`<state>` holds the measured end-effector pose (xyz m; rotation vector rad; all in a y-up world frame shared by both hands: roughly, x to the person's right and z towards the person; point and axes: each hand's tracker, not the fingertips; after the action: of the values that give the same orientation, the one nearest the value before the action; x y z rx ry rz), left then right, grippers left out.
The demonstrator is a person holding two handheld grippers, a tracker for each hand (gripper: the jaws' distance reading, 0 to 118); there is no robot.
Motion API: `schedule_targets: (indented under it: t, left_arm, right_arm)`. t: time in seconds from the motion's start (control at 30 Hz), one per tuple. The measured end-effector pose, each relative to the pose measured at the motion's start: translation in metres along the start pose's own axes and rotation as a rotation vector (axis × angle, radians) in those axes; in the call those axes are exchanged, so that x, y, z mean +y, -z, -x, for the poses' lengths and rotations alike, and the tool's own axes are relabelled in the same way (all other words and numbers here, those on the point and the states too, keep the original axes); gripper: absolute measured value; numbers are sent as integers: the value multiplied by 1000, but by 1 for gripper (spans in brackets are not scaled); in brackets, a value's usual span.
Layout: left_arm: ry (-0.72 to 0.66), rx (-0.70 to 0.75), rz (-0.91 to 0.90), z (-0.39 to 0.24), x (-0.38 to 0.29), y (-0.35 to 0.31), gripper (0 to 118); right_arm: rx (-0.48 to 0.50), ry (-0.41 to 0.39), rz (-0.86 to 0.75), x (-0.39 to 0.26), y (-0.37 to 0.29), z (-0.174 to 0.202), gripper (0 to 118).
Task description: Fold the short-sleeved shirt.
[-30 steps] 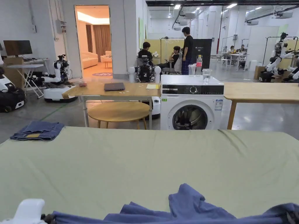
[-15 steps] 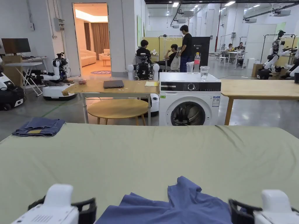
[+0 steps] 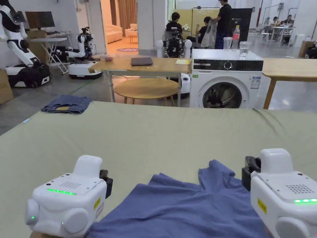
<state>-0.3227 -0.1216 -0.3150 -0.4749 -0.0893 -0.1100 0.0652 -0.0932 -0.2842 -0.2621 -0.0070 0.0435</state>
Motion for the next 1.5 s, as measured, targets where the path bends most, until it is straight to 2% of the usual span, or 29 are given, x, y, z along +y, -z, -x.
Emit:
schedule_targets:
  t: [0.13,0.23,0.27,0.3,0.37,0.5,0.6,0.63,0.67,0.73,0.77,0.8,0.87,0.9,0.93,0.97,1.0,1.03,1.1,1.17,1.23,1.27,1.3,1.33,1.37,1.4,1.43,1.47,1.5]
  left_arm:
    - [-85,-36,119,49,-37,-3,2]
    - [-125,-88,227,68,-67,11,110]
    - [-133,-102,260,70,-76,16,118]
    - [-144,-100,207,68,-81,19,118]
    - [-173,-95,297,69,-95,34,118]
    - [-167,-117,339,60,-106,74,117]
    - [-96,-73,396,53,-114,101,106]
    - [-84,-70,418,51,-116,106,92]
    - [-95,-82,415,50,-117,107,60]
    - [-96,-90,368,51,-117,97,45]
    - [-119,-133,359,49,-113,91,12]
    - [-149,-137,331,46,-109,83,0]
    - [-113,-120,314,39,-102,66,0]
    - [-101,-107,288,37,-97,60,0]
    - [-101,-106,267,35,-91,55,0]
    - [-101,-109,263,34,-87,51,0]
    - [-97,-112,266,33,-82,51,0]
    - [-90,-111,264,32,-79,51,0]
    - [-76,-105,262,31,-75,53,0]
    - [-70,-93,272,32,-74,58,0]
    - [-70,-85,282,31,-74,61,0]
    - [-66,-82,287,31,-74,63,0]
    - [-62,-78,293,31,-74,65,0]
    - [-58,-77,296,30,-75,66,0]
    - [-54,-76,297,30,-74,66,0]
    - [-50,-75,298,30,-74,67,0]
    - [-44,-73,296,29,-73,68,0]
    - [-43,-71,295,29,-72,70,0]
    - [-42,-66,293,29,-71,72,0]
  right_arm:
    - [32,26,40,-15,13,10,0]
    - [58,21,82,-27,27,21,0]
    - [60,19,91,-30,30,24,0]
    - [64,17,99,-33,34,26,0]
    - [69,14,116,-37,41,30,0]
    - [54,-10,147,-42,55,25,0]
    - [27,-17,178,-45,67,8,0]
    - [19,-17,190,-47,71,1,0]
    - [8,-23,199,-49,74,-6,0]
    - [-14,-48,218,-50,87,-23,0]
    - [-18,-61,232,-51,96,-33,0]
    - [-19,-64,251,-51,109,-44,0]
    - [-35,-68,296,-53,140,-65,0]
    - [-26,-72,330,-54,158,-74,11]
    - [-8,-78,370,-57,178,-83,35]
    - [16,-74,411,-61,196,-91,81]
    - [20,-83,472,-66,218,-98,107]
    - [19,-104,487,-77,239,-104,116]
    - [24,-156,504,-89,268,-112,116]
    - [36,-189,552,-104,290,-117,116]
    - [81,-177,659,-121,305,-122,116]
    - [85,-169,717,-127,309,-124,110]
    - [121,-129,752,-129,302,-123,99]
    - [158,-28,697,-126,295,-128,87]
    - [146,17,670,-121,288,-131,58]
    - [138,22,643,-118,282,-133,32]
    - [152,27,622,-114,273,-133,15]
    - [154,20,624,-112,267,-132,15]
    - [116,2,577,-108,258,-128,1]
